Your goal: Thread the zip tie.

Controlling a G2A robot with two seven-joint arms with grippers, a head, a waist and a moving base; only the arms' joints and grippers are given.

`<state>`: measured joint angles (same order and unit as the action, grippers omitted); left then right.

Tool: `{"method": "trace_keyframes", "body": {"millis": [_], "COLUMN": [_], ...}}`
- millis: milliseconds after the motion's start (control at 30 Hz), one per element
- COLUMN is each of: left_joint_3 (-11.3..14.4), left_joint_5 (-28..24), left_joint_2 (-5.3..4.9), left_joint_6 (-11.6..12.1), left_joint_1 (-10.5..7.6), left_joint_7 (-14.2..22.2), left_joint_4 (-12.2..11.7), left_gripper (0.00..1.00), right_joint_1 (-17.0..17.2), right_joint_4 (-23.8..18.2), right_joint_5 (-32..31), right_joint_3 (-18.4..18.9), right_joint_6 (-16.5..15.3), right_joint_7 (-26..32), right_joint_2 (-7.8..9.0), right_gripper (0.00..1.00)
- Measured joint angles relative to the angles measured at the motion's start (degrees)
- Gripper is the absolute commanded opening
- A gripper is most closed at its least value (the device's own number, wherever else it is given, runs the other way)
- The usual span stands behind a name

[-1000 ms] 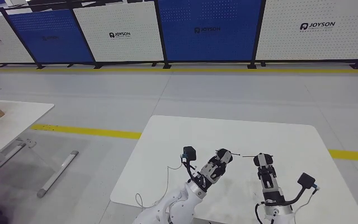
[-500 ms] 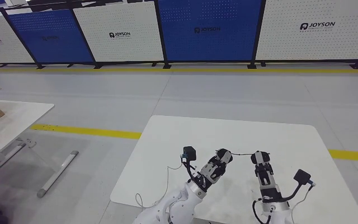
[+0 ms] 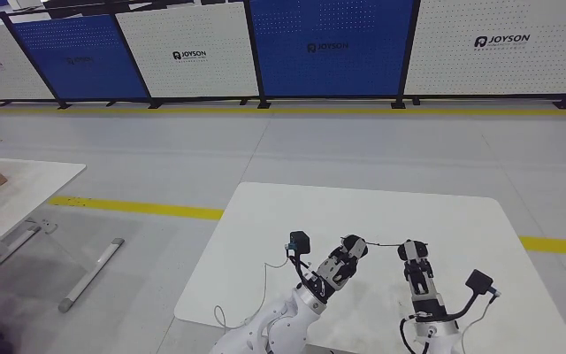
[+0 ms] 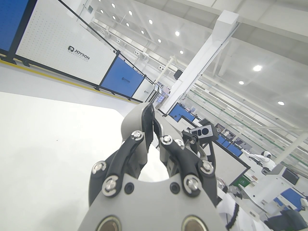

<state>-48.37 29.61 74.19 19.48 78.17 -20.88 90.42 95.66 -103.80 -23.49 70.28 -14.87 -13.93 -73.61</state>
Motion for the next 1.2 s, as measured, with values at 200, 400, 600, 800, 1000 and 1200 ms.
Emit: {"method": "trace_keyframes", "body": {"millis": [200,400,600,800,1000,1200], "left_joint_3": [0.0,0.0,0.0,0.0,0.0,0.0], "left_joint_5": [0.0,0.0,0.0,0.0,0.0,0.0], "left_joint_2": [0.0,0.0,0.0,0.0,0.0,0.0], "left_joint_6": [0.0,0.0,0.0,0.0,0.0,0.0], "left_joint_1": [0.0,0.0,0.0,0.0,0.0,0.0], "left_joint_7": [0.0,0.0,0.0,0.0,0.0,0.0], "left_joint_4": [0.0,0.0,0.0,0.0,0.0,0.0], "left_gripper": [0.0,0.0,0.0,0.0,0.0,0.0], "right_joint_1": [0.0,-0.07,0.06,-0.34,-0.25,0.75], "right_joint_4": [-0.01,-0.04,-0.03,0.15,-0.11,-0.85], "right_joint_5": [-0.38,-0.55,-0.71,0.41,0.09,-0.11], "right_joint_3": [0.0,0.0,0.07,-0.14,0.0,0.84], "right_joint_6": [0.07,0.49,0.61,1.0,0.8,0.17], "right_joint_7": [0.06,0.15,0.36,1.53,0.94,0.65], "right_joint_2": [-0.19,-0.39,-0.55,-0.76,-0.93,-0.95], "right_gripper": [0.0,0.0,0.0,0.0,0.0,0.0]}}
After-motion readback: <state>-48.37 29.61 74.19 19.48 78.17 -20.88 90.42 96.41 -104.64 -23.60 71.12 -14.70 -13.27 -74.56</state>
